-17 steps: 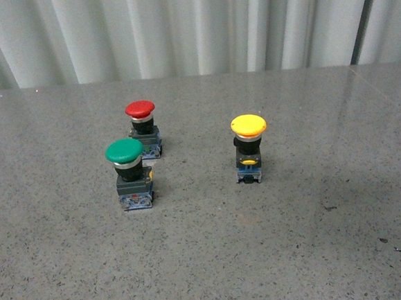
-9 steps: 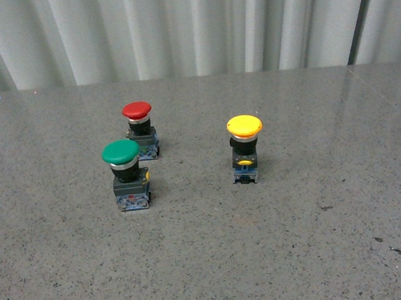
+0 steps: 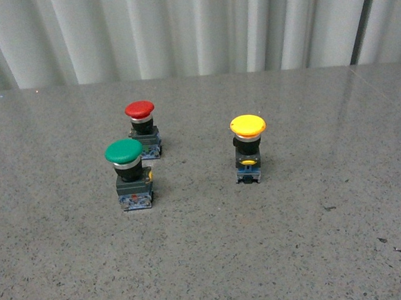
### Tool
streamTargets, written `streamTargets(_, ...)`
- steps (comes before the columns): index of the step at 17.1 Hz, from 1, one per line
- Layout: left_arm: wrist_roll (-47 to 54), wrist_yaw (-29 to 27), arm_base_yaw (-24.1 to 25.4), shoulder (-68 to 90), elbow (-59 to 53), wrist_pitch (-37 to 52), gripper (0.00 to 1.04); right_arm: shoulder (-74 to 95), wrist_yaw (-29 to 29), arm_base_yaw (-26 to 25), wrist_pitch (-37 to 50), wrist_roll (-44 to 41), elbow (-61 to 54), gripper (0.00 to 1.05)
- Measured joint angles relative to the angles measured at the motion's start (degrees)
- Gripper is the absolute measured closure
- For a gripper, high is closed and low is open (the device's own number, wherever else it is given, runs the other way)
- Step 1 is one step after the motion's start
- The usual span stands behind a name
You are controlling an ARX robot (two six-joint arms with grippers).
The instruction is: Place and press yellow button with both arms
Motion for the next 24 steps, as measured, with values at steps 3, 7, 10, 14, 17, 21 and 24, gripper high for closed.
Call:
streamTargets(3, 0.0, 0.0, 0.0, 0.0, 0.0, 0.0, 0.07, -3.4, 0.1, 0.2, -1.7, 0.0, -1.5, 1.03)
streamTargets(7, 0.0, 0.0, 0.0, 0.0, 0.0, 0.0, 0.07, -6.4, 0.1, 0.2, -1.9, 0.0, -3.4, 1.03)
streamTargets(10, 0.0, 0.0, 0.0, 0.0, 0.0, 0.0, 0.07, -16.3, 0.1, 0.2, -11.2, -0.1, -3.7, 1.03)
streamTargets(14, 0.0, 0.0, 0.0, 0.0, 0.0, 0.0, 0.07, -16.4, 0.1, 0.2, -12.0, -0.1, -3.8, 1.03)
streamTargets(17, 0.0, 0.0, 0.0, 0.0, 0.0, 0.0, 0.07, -16.4, 0.1, 0.2, -12.0, -0.1, -3.8, 1.03)
streamTargets(21, 0.0, 0.0, 0.0, 0.0, 0.0, 0.0, 0.07, -16.4, 0.0, 0.2, -12.0, -0.1, -3.8, 0.91)
streamTargets(24, 0.0, 0.0, 0.0, 0.0, 0.0, 0.0, 0.07, -16.4, 0.0, 0.2, -12.0, -0.1, -3.8, 0.65)
